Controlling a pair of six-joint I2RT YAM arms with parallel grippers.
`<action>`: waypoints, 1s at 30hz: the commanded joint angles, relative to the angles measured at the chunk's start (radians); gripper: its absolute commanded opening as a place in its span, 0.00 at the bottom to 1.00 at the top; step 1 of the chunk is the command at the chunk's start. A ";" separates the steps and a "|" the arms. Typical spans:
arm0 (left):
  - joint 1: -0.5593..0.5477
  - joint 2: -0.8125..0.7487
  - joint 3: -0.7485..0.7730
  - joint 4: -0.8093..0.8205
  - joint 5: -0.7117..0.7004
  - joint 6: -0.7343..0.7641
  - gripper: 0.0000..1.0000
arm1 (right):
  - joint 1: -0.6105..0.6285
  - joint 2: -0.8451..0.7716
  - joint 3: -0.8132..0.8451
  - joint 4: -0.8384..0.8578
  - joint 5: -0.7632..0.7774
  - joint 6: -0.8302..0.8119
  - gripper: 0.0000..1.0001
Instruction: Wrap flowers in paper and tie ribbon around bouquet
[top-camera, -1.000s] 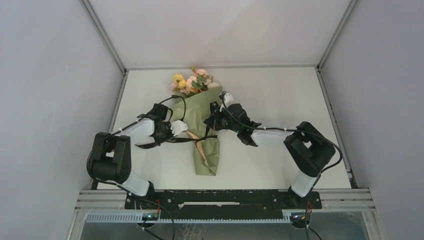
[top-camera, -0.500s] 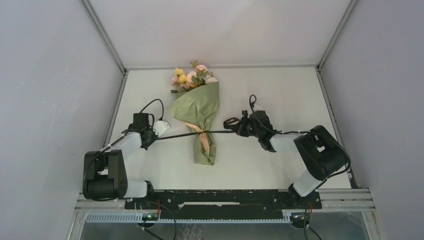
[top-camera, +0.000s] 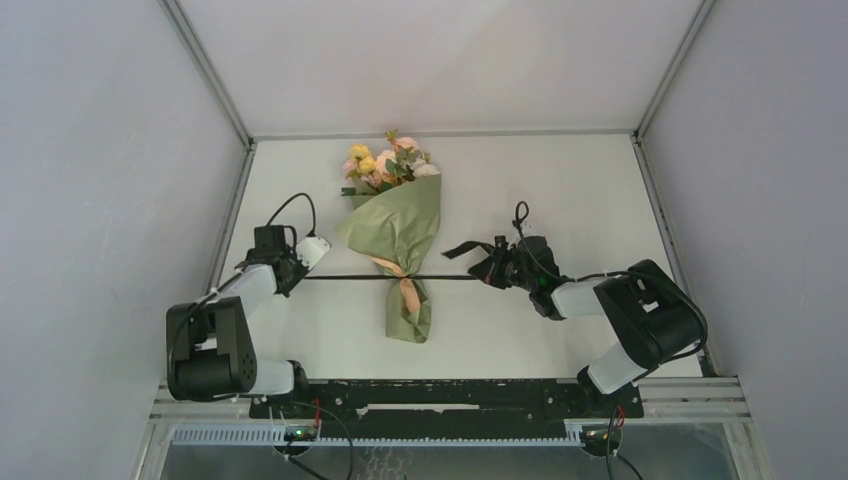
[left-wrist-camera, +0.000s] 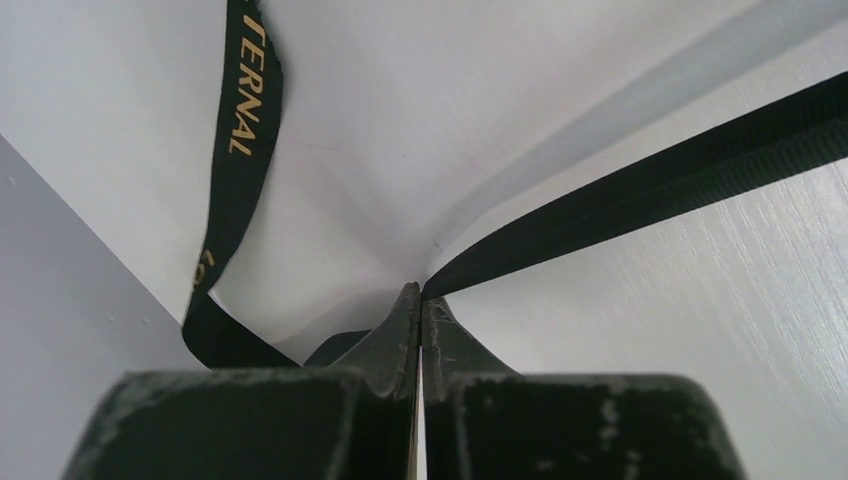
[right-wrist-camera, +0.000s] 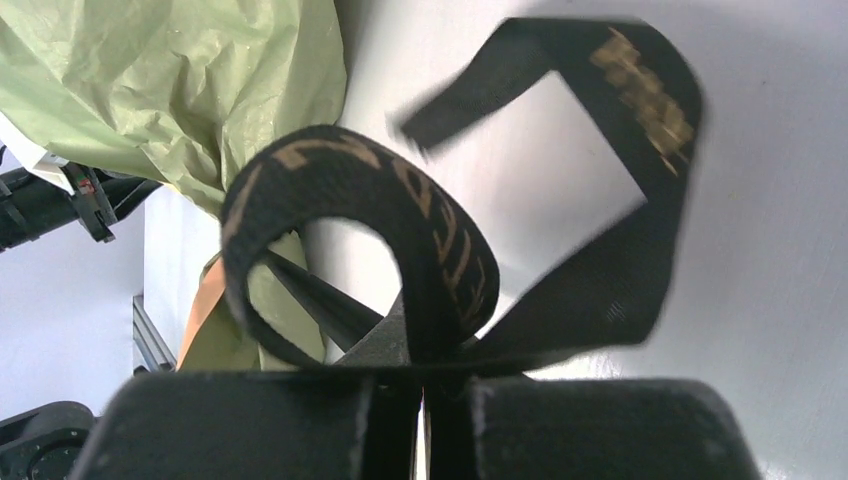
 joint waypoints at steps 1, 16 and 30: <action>0.048 -0.023 0.079 -0.086 -0.079 -0.015 0.00 | -0.007 -0.048 -0.008 -0.063 0.078 -0.057 0.00; -0.403 -0.295 0.547 -0.783 0.698 -0.372 0.00 | 0.167 -0.641 0.035 -0.755 0.273 -0.149 0.66; -0.487 -0.422 0.624 -0.788 0.542 -0.592 0.00 | 0.199 -0.586 0.287 -0.937 0.558 -0.390 0.71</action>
